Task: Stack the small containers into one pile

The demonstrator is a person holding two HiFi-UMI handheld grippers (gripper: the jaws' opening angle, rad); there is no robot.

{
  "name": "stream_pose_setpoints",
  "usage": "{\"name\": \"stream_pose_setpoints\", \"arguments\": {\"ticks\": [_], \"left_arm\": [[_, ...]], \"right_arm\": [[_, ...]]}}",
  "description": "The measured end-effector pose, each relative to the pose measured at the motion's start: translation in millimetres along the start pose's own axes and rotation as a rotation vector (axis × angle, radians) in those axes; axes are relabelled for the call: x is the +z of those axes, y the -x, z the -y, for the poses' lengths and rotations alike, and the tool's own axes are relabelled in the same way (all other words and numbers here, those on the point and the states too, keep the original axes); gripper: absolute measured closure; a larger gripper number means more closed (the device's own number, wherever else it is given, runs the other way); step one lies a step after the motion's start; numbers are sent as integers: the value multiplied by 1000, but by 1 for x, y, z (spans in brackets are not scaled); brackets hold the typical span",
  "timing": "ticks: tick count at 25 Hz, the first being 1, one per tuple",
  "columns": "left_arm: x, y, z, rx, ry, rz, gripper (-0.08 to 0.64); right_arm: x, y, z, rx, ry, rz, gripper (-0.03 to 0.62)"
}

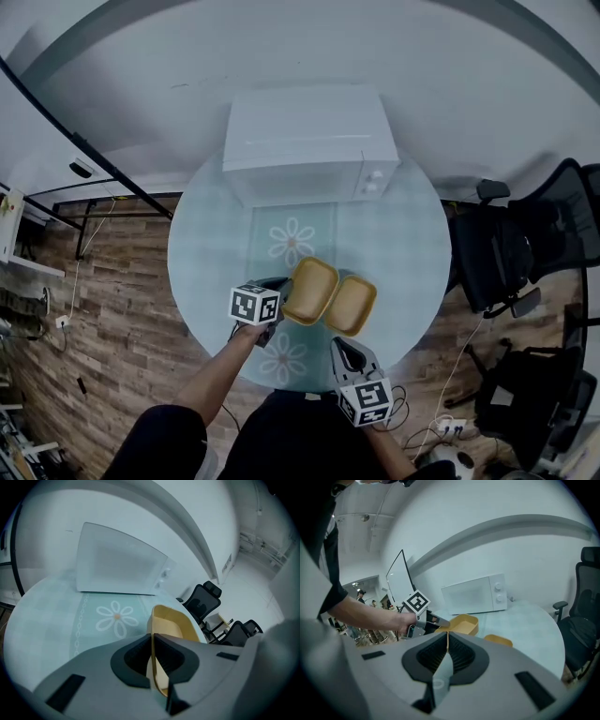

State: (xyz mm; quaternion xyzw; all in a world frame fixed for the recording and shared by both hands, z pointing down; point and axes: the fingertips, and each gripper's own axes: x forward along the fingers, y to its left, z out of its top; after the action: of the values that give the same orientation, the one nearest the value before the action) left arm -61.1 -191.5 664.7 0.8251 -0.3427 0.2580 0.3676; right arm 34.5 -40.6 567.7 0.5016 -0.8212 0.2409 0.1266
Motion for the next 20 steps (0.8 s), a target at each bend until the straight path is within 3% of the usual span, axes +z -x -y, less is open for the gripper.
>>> {"name": "stream_pose_setpoints", "arguments": {"ticks": [11,20], "left_arm": [[-16,-37,65,-46,10,-29,531],[-35,-64,91,-24,5,-54,531]], "right_arm": [[-13,31,23,-44,-43,19,566],[-19,48,44,-63,-52,20,566]]}}
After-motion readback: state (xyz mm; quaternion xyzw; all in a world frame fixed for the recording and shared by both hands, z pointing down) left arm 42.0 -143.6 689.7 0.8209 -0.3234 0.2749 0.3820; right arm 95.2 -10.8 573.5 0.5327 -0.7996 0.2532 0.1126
